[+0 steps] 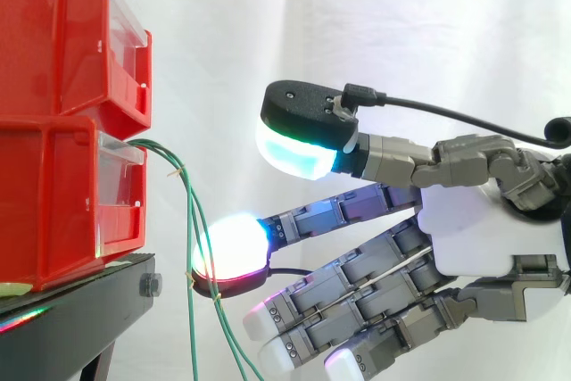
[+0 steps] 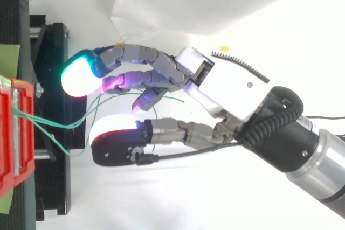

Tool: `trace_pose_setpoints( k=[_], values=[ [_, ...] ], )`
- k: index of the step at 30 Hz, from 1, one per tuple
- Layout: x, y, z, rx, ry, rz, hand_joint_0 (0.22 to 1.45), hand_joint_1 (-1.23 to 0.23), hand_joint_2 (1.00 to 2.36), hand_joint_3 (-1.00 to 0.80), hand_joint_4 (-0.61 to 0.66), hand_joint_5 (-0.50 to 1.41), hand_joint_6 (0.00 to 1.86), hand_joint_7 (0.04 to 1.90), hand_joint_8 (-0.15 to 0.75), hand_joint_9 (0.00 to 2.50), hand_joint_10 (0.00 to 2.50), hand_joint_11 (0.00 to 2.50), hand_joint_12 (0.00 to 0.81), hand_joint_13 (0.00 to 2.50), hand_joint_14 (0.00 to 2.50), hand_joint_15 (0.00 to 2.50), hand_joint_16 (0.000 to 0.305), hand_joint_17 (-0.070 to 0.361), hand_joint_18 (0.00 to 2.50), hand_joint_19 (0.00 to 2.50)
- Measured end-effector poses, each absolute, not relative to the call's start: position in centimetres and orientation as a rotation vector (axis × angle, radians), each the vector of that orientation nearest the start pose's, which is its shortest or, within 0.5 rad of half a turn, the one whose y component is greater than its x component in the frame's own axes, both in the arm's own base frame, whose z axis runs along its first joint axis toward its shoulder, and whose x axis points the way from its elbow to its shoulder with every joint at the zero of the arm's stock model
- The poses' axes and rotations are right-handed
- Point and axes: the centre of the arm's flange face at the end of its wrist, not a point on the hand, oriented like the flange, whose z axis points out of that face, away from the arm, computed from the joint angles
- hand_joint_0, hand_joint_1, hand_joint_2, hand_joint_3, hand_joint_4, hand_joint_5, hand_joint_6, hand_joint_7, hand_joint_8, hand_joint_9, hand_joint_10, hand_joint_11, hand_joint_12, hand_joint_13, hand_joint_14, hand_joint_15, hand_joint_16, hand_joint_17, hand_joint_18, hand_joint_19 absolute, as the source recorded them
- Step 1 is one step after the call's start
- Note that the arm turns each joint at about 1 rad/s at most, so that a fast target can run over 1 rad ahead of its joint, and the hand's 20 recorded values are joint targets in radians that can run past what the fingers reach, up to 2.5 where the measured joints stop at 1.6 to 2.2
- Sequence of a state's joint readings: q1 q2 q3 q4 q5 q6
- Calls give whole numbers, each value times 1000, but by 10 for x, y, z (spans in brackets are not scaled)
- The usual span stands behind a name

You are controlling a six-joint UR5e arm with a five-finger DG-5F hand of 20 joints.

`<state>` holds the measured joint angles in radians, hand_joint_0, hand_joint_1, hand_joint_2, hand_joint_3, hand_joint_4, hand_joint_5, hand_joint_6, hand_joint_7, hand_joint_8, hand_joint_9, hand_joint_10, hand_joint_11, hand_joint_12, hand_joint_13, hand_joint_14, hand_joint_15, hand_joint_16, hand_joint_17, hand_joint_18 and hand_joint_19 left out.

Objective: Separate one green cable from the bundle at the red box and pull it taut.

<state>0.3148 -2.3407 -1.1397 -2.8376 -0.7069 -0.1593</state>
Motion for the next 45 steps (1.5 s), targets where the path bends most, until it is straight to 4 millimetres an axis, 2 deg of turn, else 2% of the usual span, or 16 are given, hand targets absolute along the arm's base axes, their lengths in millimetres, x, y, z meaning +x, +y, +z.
trace_pose_setpoints(
  k=[3,11,25,45],
  values=[
    [756,34,235,1339,925,651,405,-595,1000,-500,88,-242,502,682,357,675,8,279,437,605,12,360,98,220,915,478],
    [763,55,209,1357,907,649,405,-595,1000,-500,88,-242,502,683,354,677,8,283,437,603,12,360,97,219,911,479],
    [768,66,217,1362,889,652,406,-592,1000,-500,83,-241,502,685,352,677,9,307,431,601,12,367,96,216,903,490],
    [764,119,223,1343,884,693,408,-597,1000,-500,68,-243,502,680,346,658,9,302,423,587,12,375,94,212,880,505]
  ],
)
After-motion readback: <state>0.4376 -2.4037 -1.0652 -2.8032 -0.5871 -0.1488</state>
